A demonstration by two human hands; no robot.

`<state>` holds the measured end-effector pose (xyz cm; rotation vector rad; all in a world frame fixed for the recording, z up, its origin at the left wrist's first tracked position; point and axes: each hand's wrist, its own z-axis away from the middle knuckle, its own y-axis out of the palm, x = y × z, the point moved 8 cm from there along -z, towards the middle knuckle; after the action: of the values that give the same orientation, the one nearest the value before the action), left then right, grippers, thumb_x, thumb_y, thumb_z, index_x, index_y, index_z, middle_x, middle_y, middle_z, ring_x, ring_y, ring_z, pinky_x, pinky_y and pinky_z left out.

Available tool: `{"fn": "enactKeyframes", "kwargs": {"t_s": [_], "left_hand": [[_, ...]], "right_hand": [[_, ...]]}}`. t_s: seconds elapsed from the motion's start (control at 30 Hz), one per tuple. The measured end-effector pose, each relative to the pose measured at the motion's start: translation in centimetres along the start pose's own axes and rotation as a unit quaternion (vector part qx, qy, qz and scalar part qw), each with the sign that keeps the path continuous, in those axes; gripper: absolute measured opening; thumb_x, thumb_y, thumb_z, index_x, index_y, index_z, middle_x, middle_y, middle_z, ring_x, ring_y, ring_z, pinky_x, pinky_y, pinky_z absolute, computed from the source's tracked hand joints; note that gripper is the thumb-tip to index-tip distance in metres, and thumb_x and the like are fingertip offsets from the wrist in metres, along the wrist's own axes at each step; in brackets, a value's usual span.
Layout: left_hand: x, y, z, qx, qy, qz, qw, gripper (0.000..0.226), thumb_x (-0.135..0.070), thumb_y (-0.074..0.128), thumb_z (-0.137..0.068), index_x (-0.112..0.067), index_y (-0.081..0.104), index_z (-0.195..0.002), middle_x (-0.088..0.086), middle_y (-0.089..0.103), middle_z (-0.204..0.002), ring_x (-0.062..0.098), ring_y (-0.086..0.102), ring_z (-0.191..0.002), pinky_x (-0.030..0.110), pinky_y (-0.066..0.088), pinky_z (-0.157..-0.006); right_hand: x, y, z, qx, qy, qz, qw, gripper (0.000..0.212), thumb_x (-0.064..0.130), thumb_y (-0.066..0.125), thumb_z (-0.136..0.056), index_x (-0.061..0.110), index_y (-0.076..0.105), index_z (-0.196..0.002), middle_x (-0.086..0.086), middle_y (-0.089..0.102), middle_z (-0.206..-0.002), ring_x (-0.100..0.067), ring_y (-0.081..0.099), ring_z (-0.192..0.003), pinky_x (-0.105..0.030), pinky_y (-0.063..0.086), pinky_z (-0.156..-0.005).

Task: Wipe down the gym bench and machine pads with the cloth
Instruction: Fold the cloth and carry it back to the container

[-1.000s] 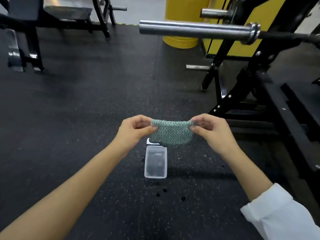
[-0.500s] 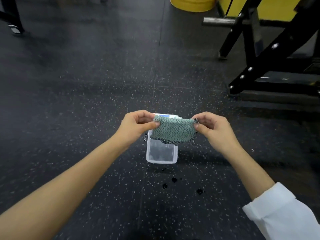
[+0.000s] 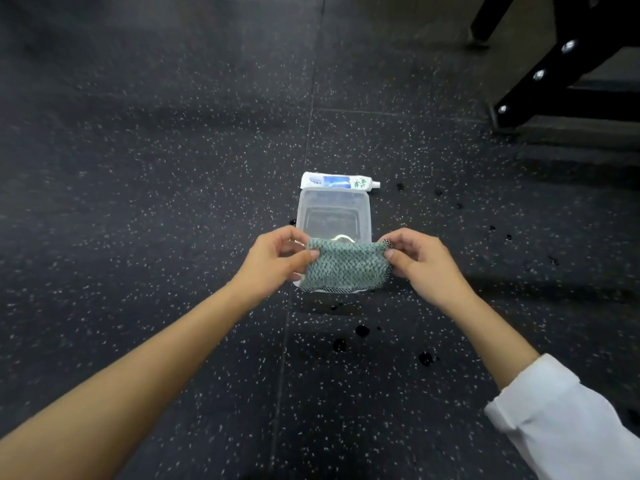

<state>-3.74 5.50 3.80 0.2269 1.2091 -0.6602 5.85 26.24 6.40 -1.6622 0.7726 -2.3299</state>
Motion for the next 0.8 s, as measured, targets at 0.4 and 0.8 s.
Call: {"fn": "enactKeyframes", "kwargs": {"t_s": [0.4, 0.8], "left_hand": [[8.3, 0.5, -2.0, -0.025, -0.046, -0.035, 0.998, 0.011, -0.012, 0.071, -0.089, -0.007, 0.064, -0.096, 0.005, 0.073, -0.081, 0.012, 0.060, -0.056, 0.017, 0.046, -0.049], [7.6, 0.8, -4.4, -0.129, 0.029, -0.252, 0.959, 0.013, -0.028, 0.073, -0.088, -0.018, 0.069, -0.096, -0.010, 0.070, -0.086, 0.012, 0.064, -0.078, 0.036, 0.055, -0.080]], "right_hand": [[-6.1, 5.6, -1.6, 0.014, 0.067, 0.035, 0.997, 0.016, 0.013, 0.061, -0.096, 0.028, 0.064, -0.096, 0.002, 0.071, -0.099, -0.022, 0.069, -0.081, -0.050, 0.056, -0.086], [-7.0, 7.0, -4.7, -0.041, 0.079, 0.207, 0.974, 0.021, 0.022, 0.058, -0.099, 0.020, 0.065, -0.118, -0.002, 0.071, -0.112, -0.029, 0.067, -0.096, -0.042, 0.052, -0.090]]}}
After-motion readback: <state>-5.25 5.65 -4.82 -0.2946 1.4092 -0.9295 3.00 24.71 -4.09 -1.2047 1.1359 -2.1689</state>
